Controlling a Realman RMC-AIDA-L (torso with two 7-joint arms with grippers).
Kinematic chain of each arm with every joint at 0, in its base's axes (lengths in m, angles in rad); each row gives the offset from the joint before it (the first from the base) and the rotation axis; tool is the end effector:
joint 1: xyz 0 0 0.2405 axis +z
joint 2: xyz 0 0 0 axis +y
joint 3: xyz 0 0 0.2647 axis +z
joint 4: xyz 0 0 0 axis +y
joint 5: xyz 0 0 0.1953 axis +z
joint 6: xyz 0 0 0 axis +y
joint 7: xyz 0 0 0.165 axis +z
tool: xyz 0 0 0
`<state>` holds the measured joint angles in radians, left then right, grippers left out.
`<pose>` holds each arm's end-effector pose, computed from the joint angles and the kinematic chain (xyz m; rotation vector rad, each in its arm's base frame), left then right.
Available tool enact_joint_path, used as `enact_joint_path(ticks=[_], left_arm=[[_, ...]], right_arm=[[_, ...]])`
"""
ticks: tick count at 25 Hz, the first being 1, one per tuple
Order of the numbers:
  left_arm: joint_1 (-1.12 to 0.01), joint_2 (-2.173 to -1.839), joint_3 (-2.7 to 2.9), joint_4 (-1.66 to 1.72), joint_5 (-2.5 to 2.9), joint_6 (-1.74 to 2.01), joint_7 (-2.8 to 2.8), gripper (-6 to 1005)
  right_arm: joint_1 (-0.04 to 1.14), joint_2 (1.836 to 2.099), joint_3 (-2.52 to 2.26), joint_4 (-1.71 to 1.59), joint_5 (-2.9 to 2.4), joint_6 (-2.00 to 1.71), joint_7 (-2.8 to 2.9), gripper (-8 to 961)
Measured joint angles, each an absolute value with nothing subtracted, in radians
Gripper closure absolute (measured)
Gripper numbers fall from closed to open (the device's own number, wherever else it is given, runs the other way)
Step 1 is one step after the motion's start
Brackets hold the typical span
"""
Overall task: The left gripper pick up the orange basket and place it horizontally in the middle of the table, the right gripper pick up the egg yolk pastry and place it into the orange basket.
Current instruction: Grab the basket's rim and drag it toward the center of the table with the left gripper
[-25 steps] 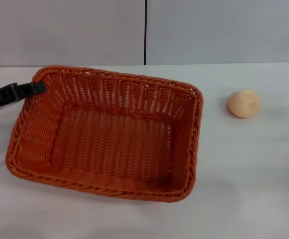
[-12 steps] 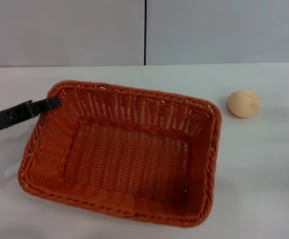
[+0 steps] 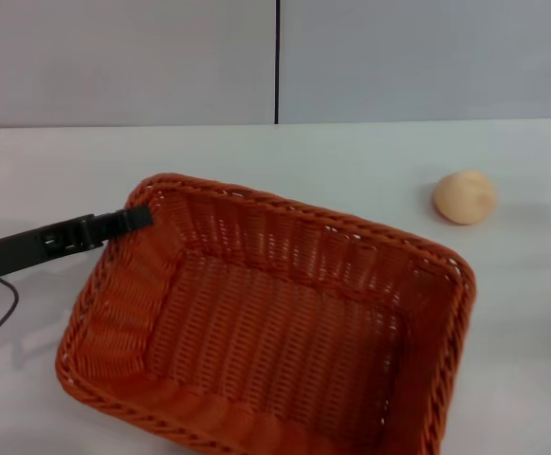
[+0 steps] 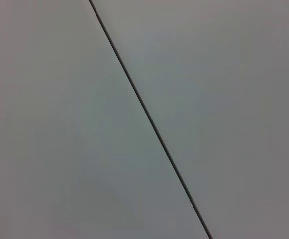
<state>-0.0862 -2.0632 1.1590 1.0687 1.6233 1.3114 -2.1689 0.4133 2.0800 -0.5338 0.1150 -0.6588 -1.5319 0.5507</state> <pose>-0.2874 0.2767 0.0013 -2.2362 -1.5274 -0.8188 0.3452 0.3054 0.0416 -1.2006 0.7229 1.1005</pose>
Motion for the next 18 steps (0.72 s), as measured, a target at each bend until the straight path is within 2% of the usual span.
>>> enact_joint_path(ticks=[9,18], left_arm=[[-0.101,-2.062,1.116,1.042,1.580,1.367,-2.111,782],[-0.103,-2.057,1.068,1.036,1.577,1.420,-2.100,394]], right_arm=[[0.417,2.080,-0.534,0.115,-0.660,-1.520,0.551,345],[0.417,2.080,-0.534,0.112,-0.660,-1.520,0.551,344]])
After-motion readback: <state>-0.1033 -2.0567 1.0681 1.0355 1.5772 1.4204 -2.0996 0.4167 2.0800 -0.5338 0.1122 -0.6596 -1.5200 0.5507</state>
